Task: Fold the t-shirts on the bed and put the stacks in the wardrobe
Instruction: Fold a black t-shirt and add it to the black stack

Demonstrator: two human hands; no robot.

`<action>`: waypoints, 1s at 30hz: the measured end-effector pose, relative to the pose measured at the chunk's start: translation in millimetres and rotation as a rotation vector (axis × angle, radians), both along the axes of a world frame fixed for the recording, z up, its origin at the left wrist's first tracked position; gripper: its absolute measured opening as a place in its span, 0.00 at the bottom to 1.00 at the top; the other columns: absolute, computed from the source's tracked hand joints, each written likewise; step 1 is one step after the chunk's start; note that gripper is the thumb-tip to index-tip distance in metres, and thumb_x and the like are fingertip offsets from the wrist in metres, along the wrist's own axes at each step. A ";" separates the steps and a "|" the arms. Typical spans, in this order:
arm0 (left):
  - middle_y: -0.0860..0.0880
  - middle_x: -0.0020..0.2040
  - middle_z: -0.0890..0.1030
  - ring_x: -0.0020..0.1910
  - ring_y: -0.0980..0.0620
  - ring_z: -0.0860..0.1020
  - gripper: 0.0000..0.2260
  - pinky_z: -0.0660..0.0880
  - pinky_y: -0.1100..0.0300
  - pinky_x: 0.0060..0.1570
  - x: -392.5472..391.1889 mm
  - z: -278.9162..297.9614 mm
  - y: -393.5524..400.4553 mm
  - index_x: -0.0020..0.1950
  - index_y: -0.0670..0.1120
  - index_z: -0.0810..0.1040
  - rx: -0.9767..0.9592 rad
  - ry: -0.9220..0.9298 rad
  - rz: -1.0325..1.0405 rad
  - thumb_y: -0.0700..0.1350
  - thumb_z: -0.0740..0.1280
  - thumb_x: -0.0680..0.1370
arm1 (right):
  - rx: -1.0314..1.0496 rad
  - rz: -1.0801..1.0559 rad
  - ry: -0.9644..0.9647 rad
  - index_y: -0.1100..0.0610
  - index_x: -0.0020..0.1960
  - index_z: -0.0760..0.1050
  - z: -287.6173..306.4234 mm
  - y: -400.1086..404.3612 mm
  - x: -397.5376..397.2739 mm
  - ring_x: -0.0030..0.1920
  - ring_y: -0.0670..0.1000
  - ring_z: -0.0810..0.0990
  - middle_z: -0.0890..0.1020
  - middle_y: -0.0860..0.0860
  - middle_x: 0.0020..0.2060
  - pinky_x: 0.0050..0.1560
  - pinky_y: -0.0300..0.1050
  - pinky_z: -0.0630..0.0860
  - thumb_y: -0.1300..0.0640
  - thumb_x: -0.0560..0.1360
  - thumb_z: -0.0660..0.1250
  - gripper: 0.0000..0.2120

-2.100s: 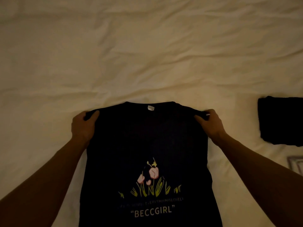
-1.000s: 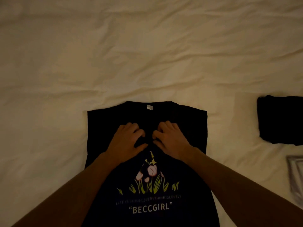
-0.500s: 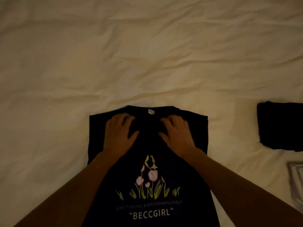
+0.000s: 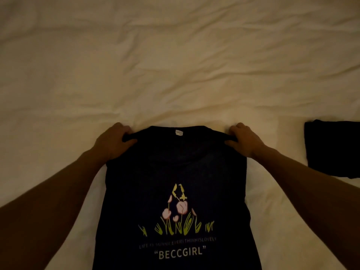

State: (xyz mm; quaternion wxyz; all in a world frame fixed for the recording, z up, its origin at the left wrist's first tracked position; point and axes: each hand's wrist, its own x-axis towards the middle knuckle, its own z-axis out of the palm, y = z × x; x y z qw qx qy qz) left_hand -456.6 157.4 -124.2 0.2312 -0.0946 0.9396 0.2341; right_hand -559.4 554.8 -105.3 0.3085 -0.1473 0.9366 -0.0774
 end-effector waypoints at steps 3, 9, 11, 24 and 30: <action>0.45 0.44 0.78 0.45 0.43 0.77 0.06 0.68 0.54 0.40 4.7 12.6 4.5 0.48 0.48 0.74 0.011 0.139 0.063 0.50 0.68 0.79 | -0.063 -0.057 -0.004 0.58 0.49 0.66 6.3 1.2 2.9 0.47 0.60 0.76 0.74 0.55 0.43 0.42 0.48 0.66 0.54 0.80 0.65 0.10; 0.45 0.45 0.81 0.43 0.43 0.77 0.07 0.68 0.54 0.40 26.3 38.1 16.2 0.53 0.45 0.78 0.005 0.305 0.096 0.48 0.67 0.80 | -0.157 -0.103 0.138 0.61 0.59 0.73 22.4 5.1 18.1 0.52 0.59 0.75 0.76 0.59 0.52 0.48 0.46 0.67 0.55 0.81 0.63 0.11; 0.44 0.45 0.81 0.43 0.45 0.76 0.07 0.68 0.54 0.41 38.7 47.2 17.7 0.53 0.45 0.78 0.012 0.351 0.101 0.48 0.67 0.80 | -0.200 -0.119 0.181 0.61 0.58 0.74 29.3 8.9 27.7 0.52 0.58 0.75 0.75 0.58 0.50 0.48 0.46 0.67 0.56 0.80 0.63 0.10; 0.49 0.48 0.82 0.46 0.46 0.79 0.20 0.75 0.49 0.44 207.9 59.7 54.9 0.54 0.48 0.80 -0.002 0.414 -0.067 0.60 0.62 0.73 | -0.375 0.084 0.356 0.59 0.48 0.75 33.2 61.5 189.4 0.40 0.56 0.73 0.74 0.52 0.40 0.40 0.50 0.68 0.47 0.74 0.56 0.17; 0.53 0.41 0.75 0.38 0.47 0.76 0.06 0.68 0.55 0.34 286.2 14.5 68.4 0.49 0.54 0.71 0.046 0.314 -0.182 0.52 0.60 0.73 | -0.267 0.206 0.373 0.54 0.51 0.73 -8.2 90.2 272.5 0.38 0.57 0.75 0.75 0.53 0.41 0.38 0.44 0.63 0.58 0.72 0.68 0.09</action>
